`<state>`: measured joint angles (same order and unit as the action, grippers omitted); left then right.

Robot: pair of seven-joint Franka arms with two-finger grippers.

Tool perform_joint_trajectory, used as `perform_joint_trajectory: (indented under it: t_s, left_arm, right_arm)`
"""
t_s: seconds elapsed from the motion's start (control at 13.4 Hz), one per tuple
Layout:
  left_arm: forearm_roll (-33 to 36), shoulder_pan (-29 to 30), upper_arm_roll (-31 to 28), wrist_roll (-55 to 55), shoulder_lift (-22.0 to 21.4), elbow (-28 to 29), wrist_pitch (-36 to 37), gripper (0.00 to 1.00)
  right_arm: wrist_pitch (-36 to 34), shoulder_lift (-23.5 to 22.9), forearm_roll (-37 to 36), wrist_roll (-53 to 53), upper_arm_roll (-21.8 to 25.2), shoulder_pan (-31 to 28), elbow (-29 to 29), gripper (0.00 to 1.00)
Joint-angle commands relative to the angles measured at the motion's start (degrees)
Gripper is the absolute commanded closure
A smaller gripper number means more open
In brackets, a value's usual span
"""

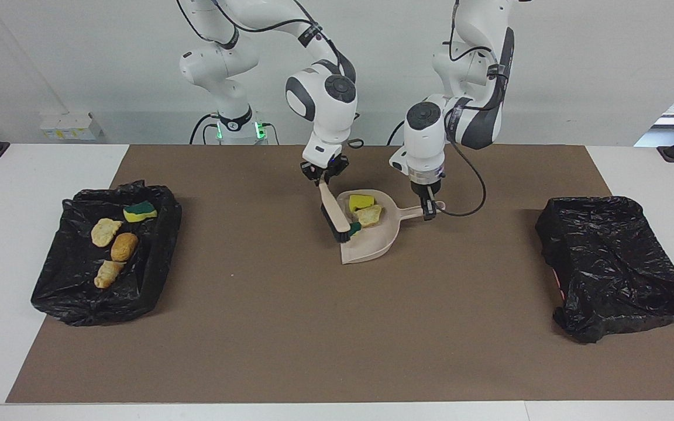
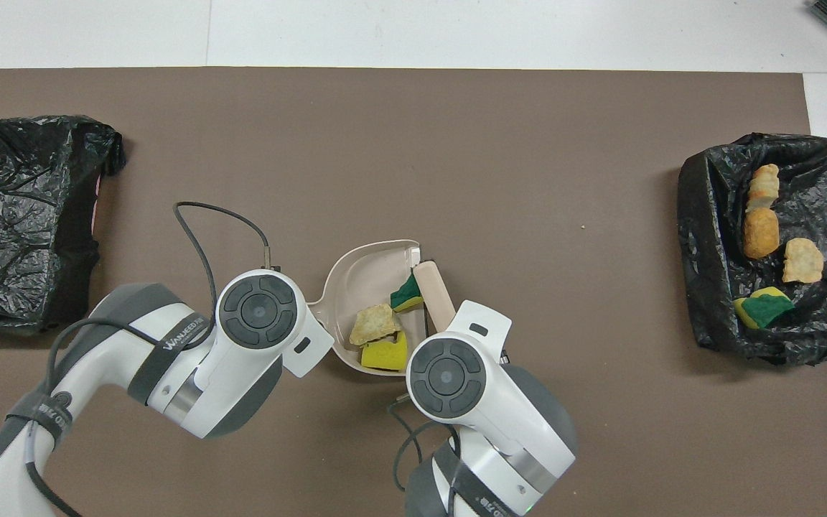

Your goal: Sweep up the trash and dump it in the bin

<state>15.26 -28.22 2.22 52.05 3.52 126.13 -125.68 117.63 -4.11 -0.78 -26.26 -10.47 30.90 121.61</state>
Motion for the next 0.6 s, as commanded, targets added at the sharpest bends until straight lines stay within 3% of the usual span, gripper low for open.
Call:
perform_joint_trajectory:
  t_s: [0.0, 0.52]
  left_arm:
    - [-0.32, 0.27, 0.06, 0.42, -0.36, 0.79, -0.8, 1.0]
    - [-0.58, 1.4, 0.06, 1.12, -0.27, 0.79, -0.8, 1.0]
  right_arm:
    - [-0.91, 0.77, 4.9, -2.73, -0.34, 1.61, -1.11, 1.0]
    - [-10.56, 5.95, 16.68, -3.53, -0.96, 2.49, -0.94, 1.0]
